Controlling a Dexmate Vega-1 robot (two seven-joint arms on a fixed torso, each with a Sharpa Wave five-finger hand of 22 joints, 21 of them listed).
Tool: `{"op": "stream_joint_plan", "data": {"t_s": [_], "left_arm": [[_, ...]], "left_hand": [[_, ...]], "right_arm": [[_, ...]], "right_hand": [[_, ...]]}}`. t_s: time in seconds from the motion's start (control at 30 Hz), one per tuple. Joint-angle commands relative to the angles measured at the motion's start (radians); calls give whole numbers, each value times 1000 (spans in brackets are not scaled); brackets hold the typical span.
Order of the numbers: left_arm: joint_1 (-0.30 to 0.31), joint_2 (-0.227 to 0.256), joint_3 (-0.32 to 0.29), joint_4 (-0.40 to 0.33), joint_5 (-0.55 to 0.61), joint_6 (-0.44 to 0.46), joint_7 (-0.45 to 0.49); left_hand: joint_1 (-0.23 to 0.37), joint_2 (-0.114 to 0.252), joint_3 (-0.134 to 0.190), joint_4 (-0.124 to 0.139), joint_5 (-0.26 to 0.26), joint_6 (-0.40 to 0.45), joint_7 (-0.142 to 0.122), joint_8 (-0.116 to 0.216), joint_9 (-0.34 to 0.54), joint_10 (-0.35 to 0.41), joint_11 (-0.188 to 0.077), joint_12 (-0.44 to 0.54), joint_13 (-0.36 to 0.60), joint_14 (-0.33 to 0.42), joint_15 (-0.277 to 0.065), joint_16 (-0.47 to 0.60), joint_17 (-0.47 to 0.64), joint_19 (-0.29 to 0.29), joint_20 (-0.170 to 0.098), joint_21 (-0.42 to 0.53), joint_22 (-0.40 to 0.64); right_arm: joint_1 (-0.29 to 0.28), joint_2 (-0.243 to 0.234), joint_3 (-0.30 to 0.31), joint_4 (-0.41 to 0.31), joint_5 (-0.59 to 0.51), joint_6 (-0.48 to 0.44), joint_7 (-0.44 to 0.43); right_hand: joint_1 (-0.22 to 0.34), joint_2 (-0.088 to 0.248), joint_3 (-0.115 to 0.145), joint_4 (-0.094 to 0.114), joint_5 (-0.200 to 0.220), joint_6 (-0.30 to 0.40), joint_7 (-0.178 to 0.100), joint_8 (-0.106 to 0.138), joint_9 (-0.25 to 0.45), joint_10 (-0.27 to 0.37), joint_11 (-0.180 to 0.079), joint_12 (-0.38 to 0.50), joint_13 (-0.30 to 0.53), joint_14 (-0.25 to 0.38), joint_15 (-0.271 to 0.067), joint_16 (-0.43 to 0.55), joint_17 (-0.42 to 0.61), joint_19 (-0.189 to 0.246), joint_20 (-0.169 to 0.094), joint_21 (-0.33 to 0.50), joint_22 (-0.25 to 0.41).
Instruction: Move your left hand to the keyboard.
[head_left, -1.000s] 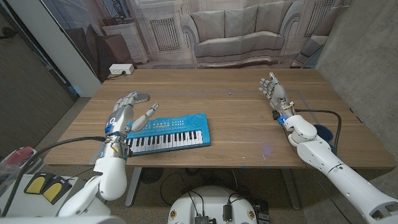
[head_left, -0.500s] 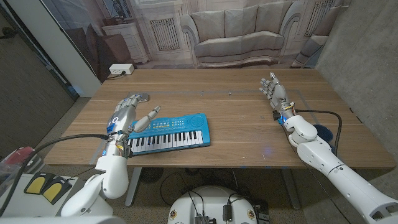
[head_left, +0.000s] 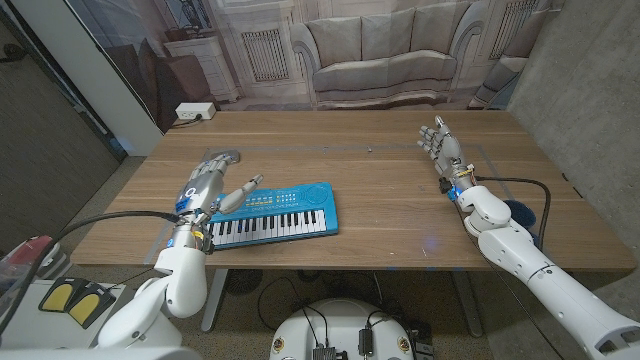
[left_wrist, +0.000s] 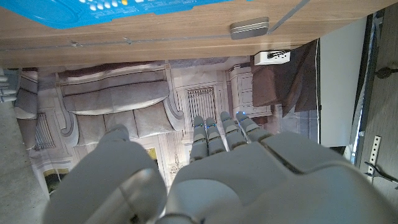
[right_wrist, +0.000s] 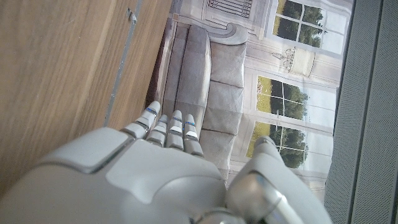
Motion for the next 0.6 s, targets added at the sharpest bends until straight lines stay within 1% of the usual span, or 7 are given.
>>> {"op": "stream_joint_plan", "data": {"t_s": [0.03, 0.13, 0.23, 0.4, 0.57, 0.6], "left_arm": [[-2, 47, 4, -14, -29, 24, -32], [-1, 59, 1, -17, -40, 27, -45], [-1, 70, -4, -21, -55, 29, -62], [-13, 96, 8, -38, -55, 69, -103], [-34, 123, 26, -57, -54, 122, -147], [-39, 128, 32, -61, -51, 133, -152]], "left_hand": [[5, -9, -8, -3, 6, 2, -2, -2, 2, 3, -1, -2, 3, 5, -29, 0, 2, 3, -51, -3, 3], [7, -16, -12, -5, 7, 0, -2, -4, 2, 2, 0, -4, 3, 5, -28, -1, 2, 2, -48, -5, 3], [10, -25, -17, -9, 9, -1, -2, -5, 2, 0, 10, -5, 3, 6, -28, -1, 2, 4, -45, -8, 2], [13, -37, -23, -13, 10, -2, -3, -6, 2, 1, 1, -6, 3, 6, -27, -2, 2, 6, -48, -11, 2], [16, -45, -27, -16, 11, -2, -2, -7, 2, 3, 0, -6, 3, 7, -27, -2, 2, 9, -47, -12, 2], [17, -50, -30, -18, 12, -1, -2, -7, 2, 3, 0, -6, 4, 9, -27, -2, 1, 17, -46, -11, 2]], "right_arm": [[-6, -4, 3, -6, 3, 0, 1], [-6, -4, 2, -7, 3, -2, 1], [-5, -3, 1, -5, 5, 0, 5], [-4, -1, 1, -2, 6, 2, 8], [-4, -2, 3, -2, 7, 6, 9], [-5, -1, 4, -2, 8, 7, 9]], "right_hand": [[3, 5, -6, 1, -4, 6, -1, 2, 4, 13, 0, 5, 2, 8, 2, -3, 5, 12, -28, -2, 2], [3, 5, -6, 1, -4, 6, -1, 1, 4, 13, -2, 5, 2, 8, 2, -3, 5, 13, -29, -3, 2], [3, 6, -6, 1, -4, 6, -1, 1, 4, 13, -2, 5, 2, 8, 2, -3, 5, 14, -28, -4, 2], [5, 7, -6, 0, -4, 6, -1, 1, 4, 14, 0, 5, 2, 8, 2, -3, 5, 14, -28, -6, 2], [7, 9, -5, -1, -4, 7, -1, 1, 4, 14, -1, 5, 2, 8, 2, -4, 5, 15, -28, -8, 2], [8, 9, -5, -1, -3, 7, -1, 1, 4, 14, 0, 5, 2, 8, 2, -4, 5, 15, -28, -8, 2]]}}
